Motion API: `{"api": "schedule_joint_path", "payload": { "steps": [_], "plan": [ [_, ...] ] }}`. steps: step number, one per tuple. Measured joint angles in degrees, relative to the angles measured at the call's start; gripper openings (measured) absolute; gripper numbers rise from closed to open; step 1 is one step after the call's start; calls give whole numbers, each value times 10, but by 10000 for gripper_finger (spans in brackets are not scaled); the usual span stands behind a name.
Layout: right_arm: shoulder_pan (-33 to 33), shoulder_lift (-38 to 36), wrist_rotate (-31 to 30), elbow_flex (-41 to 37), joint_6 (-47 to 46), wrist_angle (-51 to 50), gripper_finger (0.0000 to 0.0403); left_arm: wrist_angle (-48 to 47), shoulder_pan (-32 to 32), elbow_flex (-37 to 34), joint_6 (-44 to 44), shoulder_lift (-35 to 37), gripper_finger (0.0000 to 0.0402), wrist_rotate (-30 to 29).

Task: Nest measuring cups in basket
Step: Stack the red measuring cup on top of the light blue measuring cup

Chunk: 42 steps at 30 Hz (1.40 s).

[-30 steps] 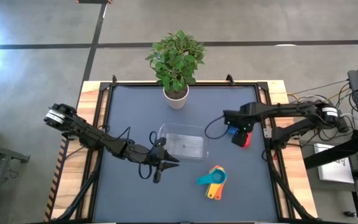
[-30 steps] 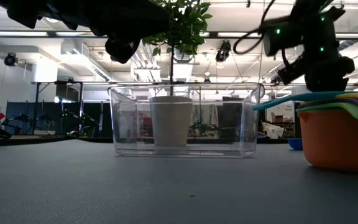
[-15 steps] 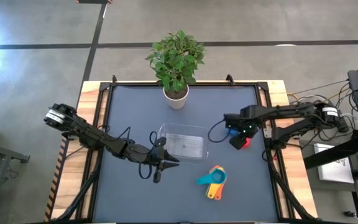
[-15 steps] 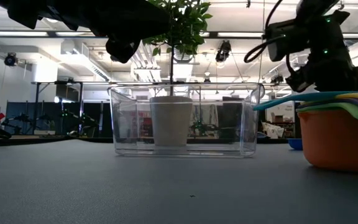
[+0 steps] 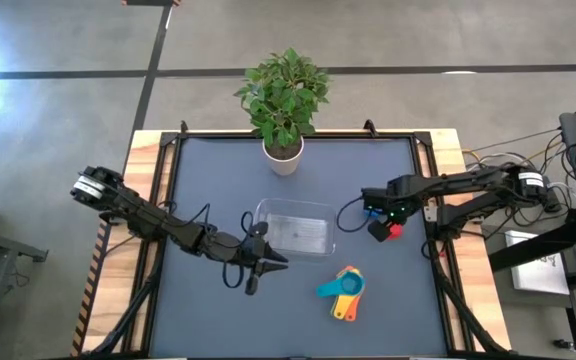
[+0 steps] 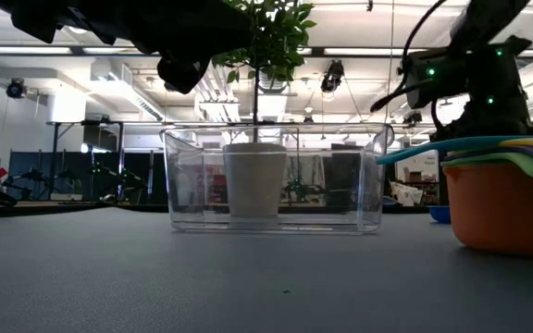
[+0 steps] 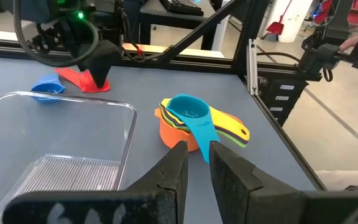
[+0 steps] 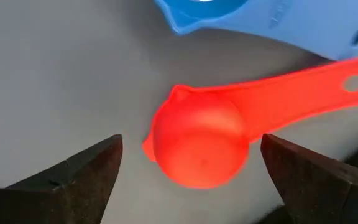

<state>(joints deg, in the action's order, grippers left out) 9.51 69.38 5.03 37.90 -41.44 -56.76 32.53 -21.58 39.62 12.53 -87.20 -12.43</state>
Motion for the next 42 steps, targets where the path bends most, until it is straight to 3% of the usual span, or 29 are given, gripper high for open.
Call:
{"api": "schedule_joint_path", "payload": {
  "steps": [7,14,23,30,34,38,42],
  "plan": [
    [10,0,-5,-45,-21,35,352,0,0,0,0,0,48,0],
    [10,-1,-3,-64,-24,53,243,0,0,0,0,0,48,0],
    [1,-10,-9,-53,-14,66,243,0,0,0,2,0,48,0],
    [-64,-112,-3,-9,-57,88,243,-1,-1,0,1,0,48,0],
    [-128,-197,-6,-4,-93,185,243,1,-1,0,-22,0,48,0],
    [-196,-260,-23,-26,-98,368,243,22,-1,0,-58,0,49,-18],
    [-258,-276,-62,-57,-77,544,243,57,-1,1,-120,0,57,-21]
  ]
}}
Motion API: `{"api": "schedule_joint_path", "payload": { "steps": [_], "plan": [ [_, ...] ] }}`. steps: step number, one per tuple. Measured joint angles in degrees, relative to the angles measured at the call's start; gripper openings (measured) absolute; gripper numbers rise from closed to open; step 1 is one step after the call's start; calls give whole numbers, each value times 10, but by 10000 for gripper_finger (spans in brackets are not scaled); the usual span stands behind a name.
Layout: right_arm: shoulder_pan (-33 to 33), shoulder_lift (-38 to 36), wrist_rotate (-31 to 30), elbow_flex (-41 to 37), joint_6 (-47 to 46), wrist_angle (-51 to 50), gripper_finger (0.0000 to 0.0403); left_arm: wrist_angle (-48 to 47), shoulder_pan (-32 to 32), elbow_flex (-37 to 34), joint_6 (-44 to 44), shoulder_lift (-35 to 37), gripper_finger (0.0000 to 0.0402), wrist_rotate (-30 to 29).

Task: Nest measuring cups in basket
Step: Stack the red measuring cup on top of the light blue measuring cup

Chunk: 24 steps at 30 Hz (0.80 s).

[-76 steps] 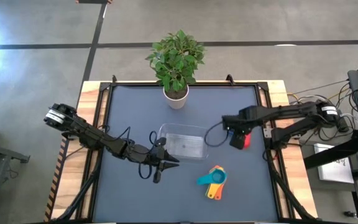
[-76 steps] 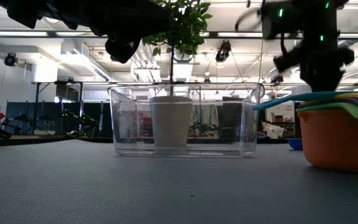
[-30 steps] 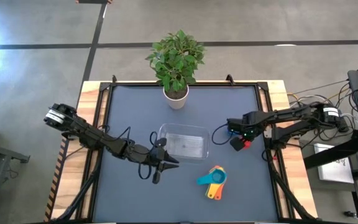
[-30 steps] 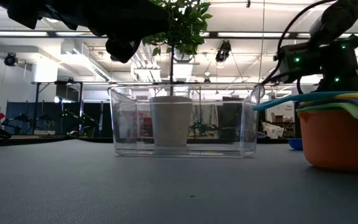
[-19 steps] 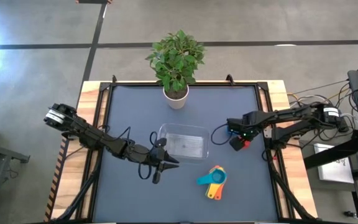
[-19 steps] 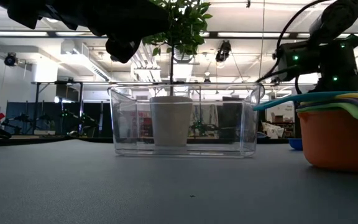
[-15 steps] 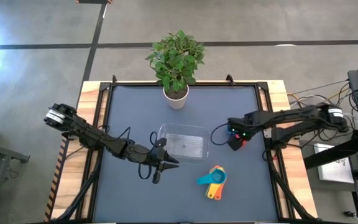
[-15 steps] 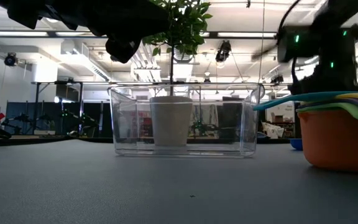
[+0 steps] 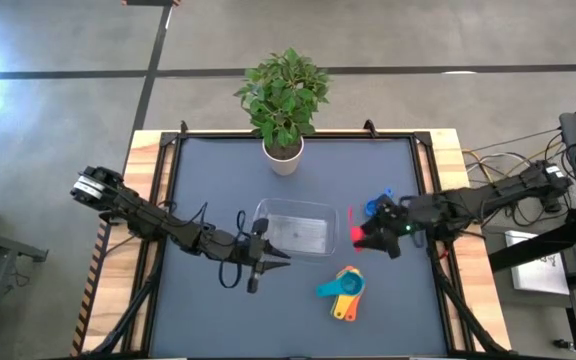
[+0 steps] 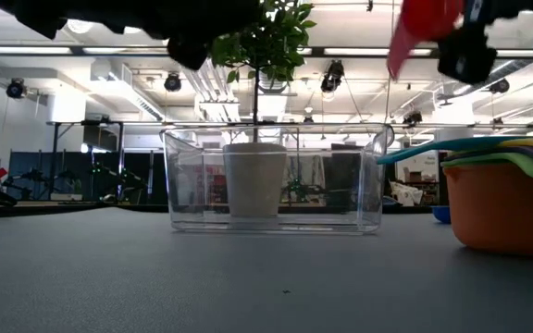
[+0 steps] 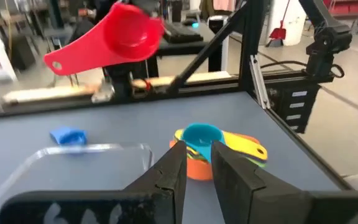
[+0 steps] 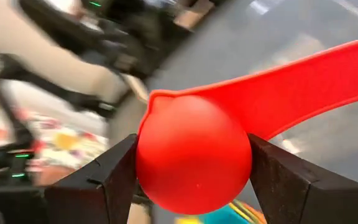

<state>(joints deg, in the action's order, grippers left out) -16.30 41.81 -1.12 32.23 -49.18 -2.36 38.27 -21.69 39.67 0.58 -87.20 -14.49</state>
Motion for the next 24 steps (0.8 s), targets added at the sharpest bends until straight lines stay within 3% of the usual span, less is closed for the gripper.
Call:
{"api": "schedule_joint_path", "payload": {
  "steps": [6,12,19,24],
  "plan": [
    [-67,64,-19,-59,84,262,243,-13,-1,38,-112,0,88,-15],
    [-97,196,-16,-78,101,515,243,-80,-9,120,-251,-29,155,-54],
    [-105,329,11,-45,83,628,243,-197,-29,257,-375,-118,238,-187],
    [-107,381,42,-14,64,649,243,-270,-42,340,-413,-173,259,-269]
  ]
}}
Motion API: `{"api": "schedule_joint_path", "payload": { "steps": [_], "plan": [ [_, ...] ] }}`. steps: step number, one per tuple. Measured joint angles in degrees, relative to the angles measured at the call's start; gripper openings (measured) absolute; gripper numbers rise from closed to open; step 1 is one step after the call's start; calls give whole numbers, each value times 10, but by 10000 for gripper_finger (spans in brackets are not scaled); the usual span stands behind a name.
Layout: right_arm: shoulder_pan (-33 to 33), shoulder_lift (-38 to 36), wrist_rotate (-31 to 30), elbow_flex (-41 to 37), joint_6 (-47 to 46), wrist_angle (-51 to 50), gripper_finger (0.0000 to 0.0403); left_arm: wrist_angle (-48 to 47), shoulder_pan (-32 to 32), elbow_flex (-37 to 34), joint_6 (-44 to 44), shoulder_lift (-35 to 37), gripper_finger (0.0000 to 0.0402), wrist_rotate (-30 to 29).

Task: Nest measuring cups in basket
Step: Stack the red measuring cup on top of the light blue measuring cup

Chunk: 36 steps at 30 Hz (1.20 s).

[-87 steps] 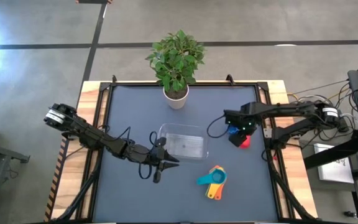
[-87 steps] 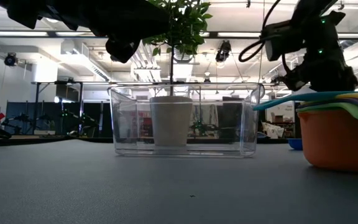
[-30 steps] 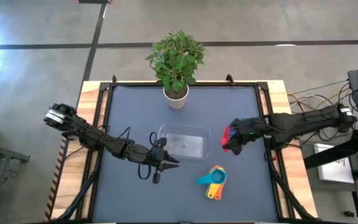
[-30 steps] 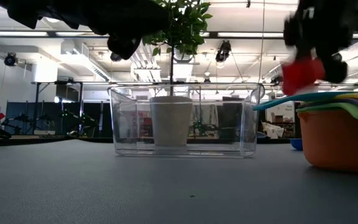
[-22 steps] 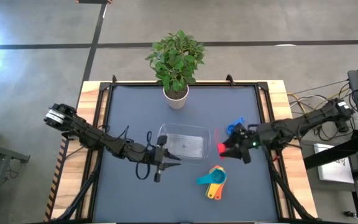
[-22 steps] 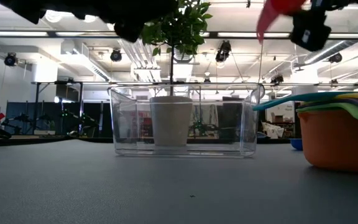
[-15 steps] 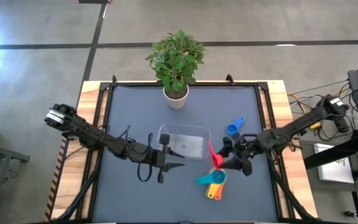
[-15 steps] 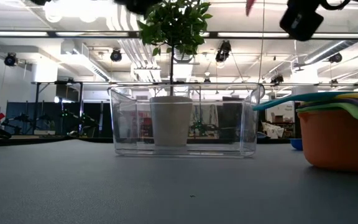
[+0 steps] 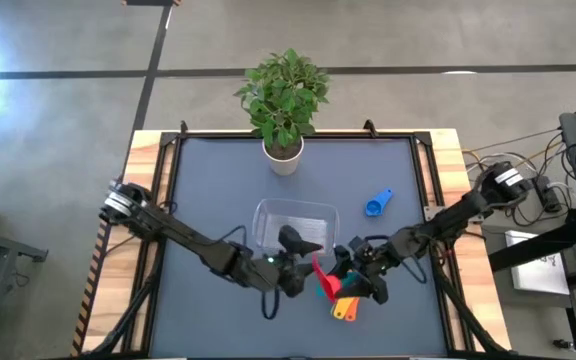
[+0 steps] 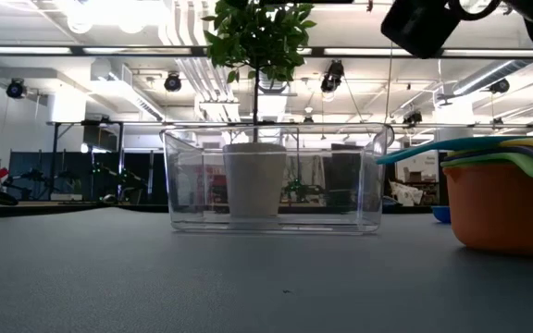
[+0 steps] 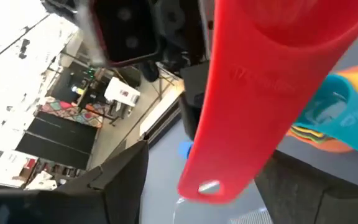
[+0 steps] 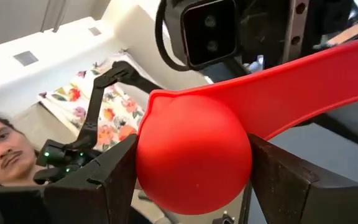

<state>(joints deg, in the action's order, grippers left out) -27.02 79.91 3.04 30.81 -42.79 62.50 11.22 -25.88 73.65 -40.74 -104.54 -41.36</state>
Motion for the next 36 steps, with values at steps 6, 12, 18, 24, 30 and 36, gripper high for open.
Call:
{"api": "schedule_joint_path", "payload": {
  "steps": [6,12,18,24,30,36],
  "plan": [
    [-3,12,5,18,-1,2,243,-22,-9,19,2,-21,240,-12],
    [-2,4,3,16,-1,0,243,-22,-20,10,30,-12,165,-56],
    [-2,8,4,16,-14,-1,243,-31,-21,9,31,-12,106,-45],
    [-1,5,5,16,-11,-4,243,-28,-21,9,44,-12,106,-44],
    [0,-41,34,15,8,-55,328,-43,-27,9,115,-2,72,-38],
    [-7,-140,-13,15,43,-235,374,-95,-39,13,216,16,8,7]
  ]
}}
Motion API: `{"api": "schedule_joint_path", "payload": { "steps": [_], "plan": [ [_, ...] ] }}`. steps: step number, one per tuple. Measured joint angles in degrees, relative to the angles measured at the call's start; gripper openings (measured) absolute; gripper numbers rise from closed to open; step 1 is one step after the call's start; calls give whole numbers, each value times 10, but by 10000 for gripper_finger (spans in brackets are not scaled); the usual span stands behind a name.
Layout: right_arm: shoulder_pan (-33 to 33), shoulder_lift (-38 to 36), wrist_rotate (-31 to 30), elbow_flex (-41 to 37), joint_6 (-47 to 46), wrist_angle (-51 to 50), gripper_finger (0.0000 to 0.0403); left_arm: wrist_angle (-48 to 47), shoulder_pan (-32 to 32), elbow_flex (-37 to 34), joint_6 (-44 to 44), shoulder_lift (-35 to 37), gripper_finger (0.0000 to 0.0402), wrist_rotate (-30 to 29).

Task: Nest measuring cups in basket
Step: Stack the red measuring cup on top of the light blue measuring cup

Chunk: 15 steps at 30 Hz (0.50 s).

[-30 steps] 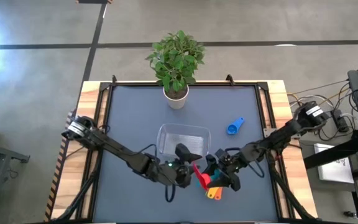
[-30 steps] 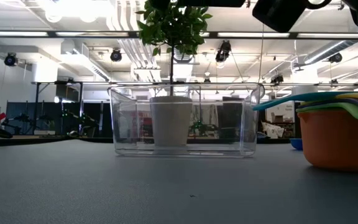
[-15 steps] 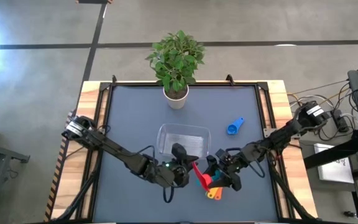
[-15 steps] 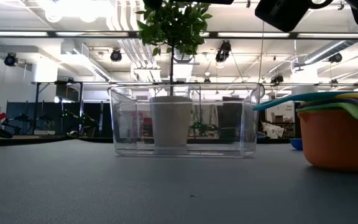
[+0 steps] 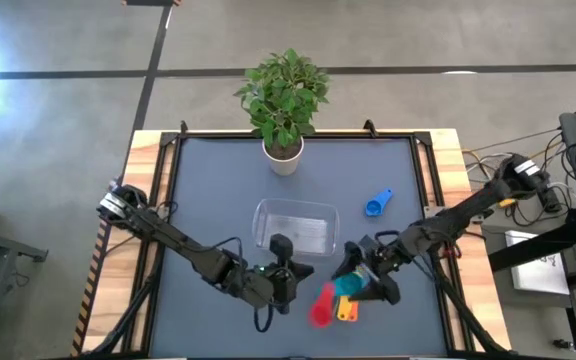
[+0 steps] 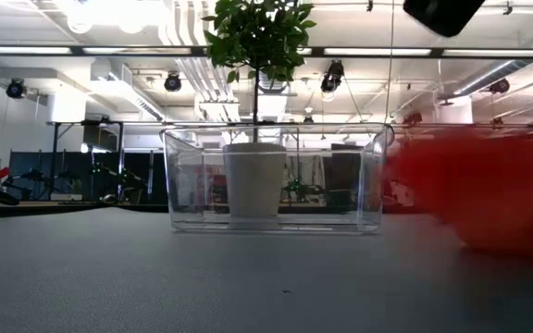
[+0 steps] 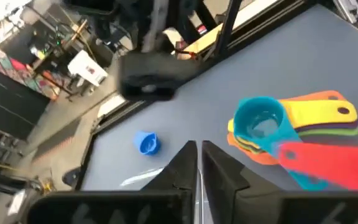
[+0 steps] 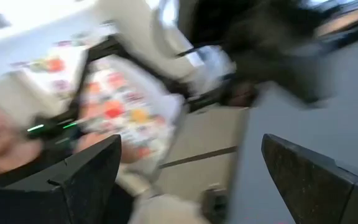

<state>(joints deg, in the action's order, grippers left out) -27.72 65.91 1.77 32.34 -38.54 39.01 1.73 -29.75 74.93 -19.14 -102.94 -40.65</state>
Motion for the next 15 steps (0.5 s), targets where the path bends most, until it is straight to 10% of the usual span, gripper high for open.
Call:
{"api": "schedule_joint_path", "payload": {
  "steps": [8,15],
  "plan": [
    [9,-95,-178,0,9,-221,378,-63,6,-1,82,-1,1,-1],
    [9,-96,-199,0,-30,-303,379,-73,-17,-1,109,1,0,75]
  ]
}}
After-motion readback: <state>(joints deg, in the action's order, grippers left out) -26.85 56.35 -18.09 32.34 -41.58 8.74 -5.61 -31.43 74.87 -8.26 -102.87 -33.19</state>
